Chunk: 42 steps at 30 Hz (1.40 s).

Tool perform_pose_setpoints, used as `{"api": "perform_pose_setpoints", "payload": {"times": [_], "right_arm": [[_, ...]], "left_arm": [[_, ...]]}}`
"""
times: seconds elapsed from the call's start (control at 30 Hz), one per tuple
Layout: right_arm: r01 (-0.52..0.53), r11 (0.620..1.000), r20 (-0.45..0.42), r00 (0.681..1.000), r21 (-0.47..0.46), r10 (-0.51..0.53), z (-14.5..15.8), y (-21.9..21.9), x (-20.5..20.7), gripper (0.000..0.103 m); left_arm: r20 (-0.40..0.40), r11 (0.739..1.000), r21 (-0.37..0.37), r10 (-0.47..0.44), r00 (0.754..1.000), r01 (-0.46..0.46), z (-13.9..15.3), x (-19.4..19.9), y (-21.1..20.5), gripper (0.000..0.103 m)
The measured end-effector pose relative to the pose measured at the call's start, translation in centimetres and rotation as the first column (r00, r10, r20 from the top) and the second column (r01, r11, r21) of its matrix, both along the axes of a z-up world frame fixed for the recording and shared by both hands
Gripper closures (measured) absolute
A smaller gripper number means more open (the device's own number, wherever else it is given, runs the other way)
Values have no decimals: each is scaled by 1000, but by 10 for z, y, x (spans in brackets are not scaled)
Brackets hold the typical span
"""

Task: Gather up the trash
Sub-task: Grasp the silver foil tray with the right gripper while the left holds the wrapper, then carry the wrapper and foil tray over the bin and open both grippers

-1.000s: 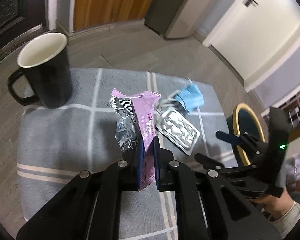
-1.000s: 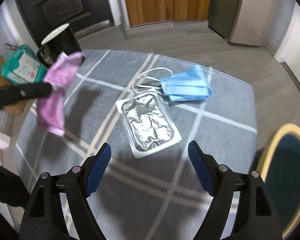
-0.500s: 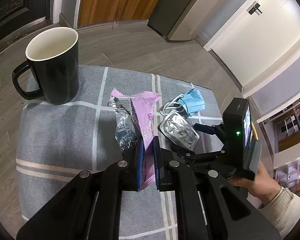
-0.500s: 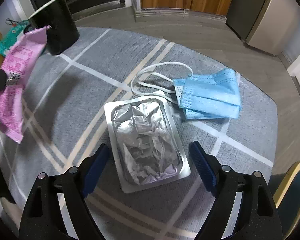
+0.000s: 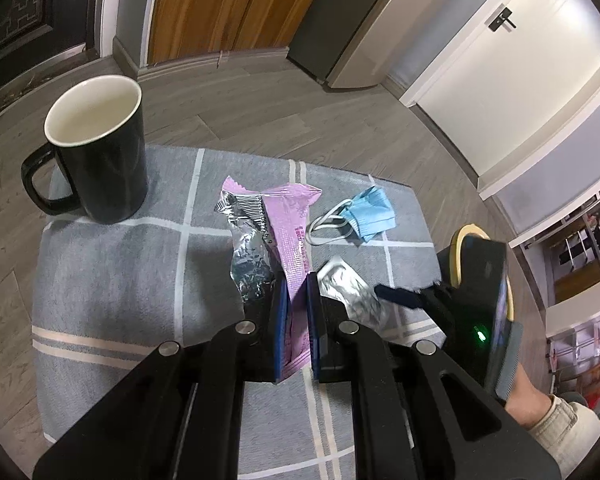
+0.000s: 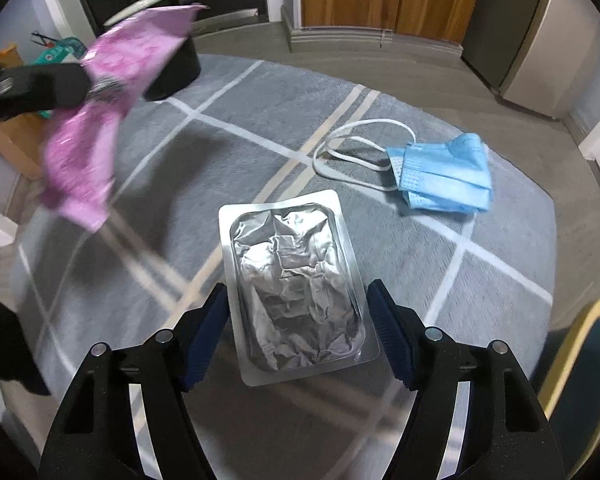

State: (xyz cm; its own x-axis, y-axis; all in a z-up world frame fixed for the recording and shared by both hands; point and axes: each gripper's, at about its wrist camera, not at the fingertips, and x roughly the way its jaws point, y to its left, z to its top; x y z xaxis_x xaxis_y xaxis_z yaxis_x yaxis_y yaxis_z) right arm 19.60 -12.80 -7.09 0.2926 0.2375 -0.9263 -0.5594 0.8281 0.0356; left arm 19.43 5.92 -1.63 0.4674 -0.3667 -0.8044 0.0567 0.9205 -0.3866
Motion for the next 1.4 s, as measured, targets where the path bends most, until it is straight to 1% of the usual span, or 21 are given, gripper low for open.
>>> {"api": "perform_pose_setpoints", "payload": {"times": [0.17, 0.33, 0.47, 0.67, 1.07, 1.17, 1.4], "right_arm": [[20, 999, 26, 999, 25, -20, 26, -16, -19, 32], [93, 993, 52, 994, 76, -97, 54, -47, -37, 32], [162, 981, 69, 983, 104, -170, 71, -77, -50, 32], [234, 961, 112, 961, 148, -252, 93, -112, -62, 32], [329, 925, 138, 924, 188, -357, 103, -160, -73, 32], [370, 908, 137, 907, 196, -399, 104, -176, -74, 32], [474, 852, 136, 850, 221, -508, 109, -217, -81, 32]], "left_arm": [[15, 1000, -1, -13, 1000, 13, 6, -1, -8, 94], [33, 1000, -3, -29, 999, 30, 13, -3, -18, 94], [40, 999, -7, -44, 998, 44, 16, -4, -27, 94], [44, 997, -3, -80, 996, 80, 19, -4, -50, 95], [34, 988, -4, -152, 988, 152, 17, -3, -97, 94], [32, 984, -8, -179, 983, 179, 17, -3, -112, 94], [31, 965, -31, -258, 966, 259, 15, -3, -155, 94]]}}
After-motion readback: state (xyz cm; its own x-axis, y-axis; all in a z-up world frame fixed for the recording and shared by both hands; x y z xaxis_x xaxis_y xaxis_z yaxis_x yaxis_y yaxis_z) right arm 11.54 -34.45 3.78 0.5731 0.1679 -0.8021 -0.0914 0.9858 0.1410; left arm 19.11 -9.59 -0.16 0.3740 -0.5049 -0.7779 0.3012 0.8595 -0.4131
